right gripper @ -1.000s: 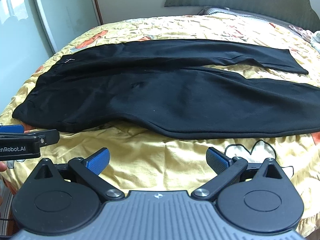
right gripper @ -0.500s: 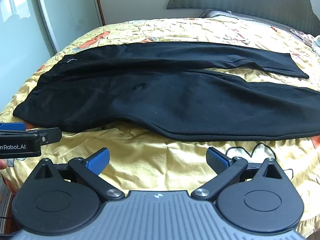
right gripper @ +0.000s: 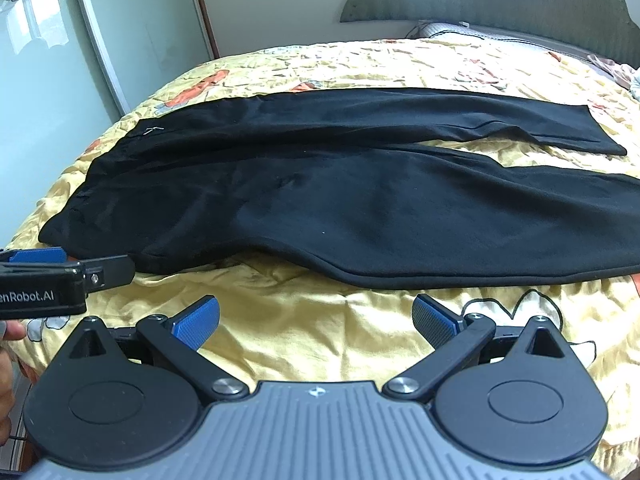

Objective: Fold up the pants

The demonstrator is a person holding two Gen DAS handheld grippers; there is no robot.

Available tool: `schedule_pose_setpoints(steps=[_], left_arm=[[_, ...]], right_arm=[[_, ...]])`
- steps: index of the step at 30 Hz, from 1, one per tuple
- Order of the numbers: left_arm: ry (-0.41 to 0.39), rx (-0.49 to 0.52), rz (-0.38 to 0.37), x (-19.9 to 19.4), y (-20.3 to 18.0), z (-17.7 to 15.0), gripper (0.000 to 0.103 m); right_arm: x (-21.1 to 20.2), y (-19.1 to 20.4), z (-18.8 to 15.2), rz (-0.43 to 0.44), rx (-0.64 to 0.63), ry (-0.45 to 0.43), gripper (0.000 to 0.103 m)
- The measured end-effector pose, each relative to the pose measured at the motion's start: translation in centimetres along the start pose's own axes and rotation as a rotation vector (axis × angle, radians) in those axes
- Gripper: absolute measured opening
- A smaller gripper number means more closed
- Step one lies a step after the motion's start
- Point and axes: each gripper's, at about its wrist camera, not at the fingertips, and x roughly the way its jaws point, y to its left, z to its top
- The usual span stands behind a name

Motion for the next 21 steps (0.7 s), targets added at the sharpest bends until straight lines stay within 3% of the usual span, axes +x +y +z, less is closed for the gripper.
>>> schedule_pose_setpoints(steps=[5, 11, 16, 21], left_arm=[[-0.018, 0.007, 0.023, 0.0, 0.2, 0.6, 0.1], [-0.039, 0.059, 0.066, 0.3, 0.0, 1.8, 0.101], [-0.038, -0.017, 0.015, 0.9, 1.6, 3.1, 0.101], [-0.051, -0.067, 0.074, 2.0, 3.7, 4.6, 0.101]], right_arm=[[0.0, 0.4, 0.0, -0.017, -0.034, -0.022, 0.103], [-0.3, 0.8, 0.8, 0.033, -0.085, -0.074, 0.103], [0.6, 1.5, 2.5, 0.069, -0.157, -0.068, 0.103], [1.8, 2.6, 4.9, 0.127, -0.281, -0.086, 0.103]])
